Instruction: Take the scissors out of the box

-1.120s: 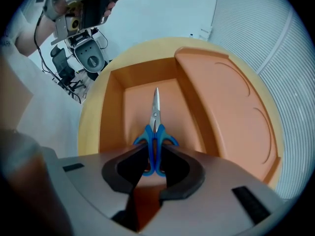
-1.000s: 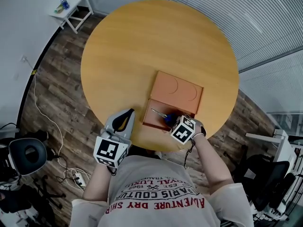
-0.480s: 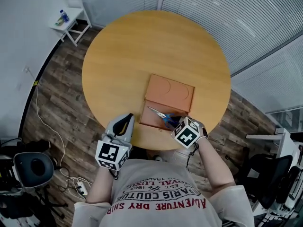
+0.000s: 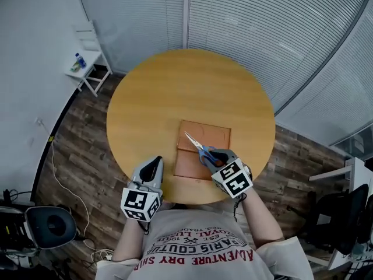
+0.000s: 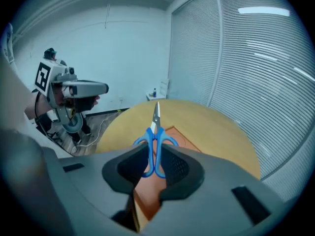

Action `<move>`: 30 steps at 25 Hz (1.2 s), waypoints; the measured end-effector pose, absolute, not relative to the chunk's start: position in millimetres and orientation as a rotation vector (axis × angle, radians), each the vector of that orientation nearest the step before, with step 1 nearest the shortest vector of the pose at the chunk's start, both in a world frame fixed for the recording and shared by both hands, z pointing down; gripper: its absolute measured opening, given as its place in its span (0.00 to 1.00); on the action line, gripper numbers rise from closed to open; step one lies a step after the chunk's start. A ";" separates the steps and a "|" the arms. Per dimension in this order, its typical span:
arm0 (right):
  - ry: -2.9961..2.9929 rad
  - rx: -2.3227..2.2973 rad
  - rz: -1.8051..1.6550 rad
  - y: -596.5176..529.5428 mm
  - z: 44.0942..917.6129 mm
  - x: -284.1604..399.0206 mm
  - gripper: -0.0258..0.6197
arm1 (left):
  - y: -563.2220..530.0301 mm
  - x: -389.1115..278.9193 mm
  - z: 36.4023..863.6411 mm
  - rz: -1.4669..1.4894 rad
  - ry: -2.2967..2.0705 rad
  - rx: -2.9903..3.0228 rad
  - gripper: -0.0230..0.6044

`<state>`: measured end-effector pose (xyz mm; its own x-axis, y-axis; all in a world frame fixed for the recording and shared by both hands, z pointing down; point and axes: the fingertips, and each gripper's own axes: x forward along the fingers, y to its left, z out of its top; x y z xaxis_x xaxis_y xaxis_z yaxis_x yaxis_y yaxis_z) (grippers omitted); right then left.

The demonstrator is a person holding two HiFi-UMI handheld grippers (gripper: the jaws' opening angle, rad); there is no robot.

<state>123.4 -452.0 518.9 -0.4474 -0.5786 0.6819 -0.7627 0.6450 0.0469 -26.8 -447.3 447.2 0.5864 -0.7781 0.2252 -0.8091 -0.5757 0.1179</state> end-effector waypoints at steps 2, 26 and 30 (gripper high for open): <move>-2.240 1.144 0.353 -460.3 498.7 128.2 0.18 | -454.2 -23.9 437.4 0.209 -1.321 2.642 0.05; -2.459 1.849 0.227 -491.0 384.7 169.5 0.18 | -511.9 -4.7 383.8 0.100 -1.265 2.807 0.05; -2.450 1.852 0.230 -498.4 388.1 169.7 0.18 | -521.3 -2.7 384.0 0.096 -1.254 2.802 0.05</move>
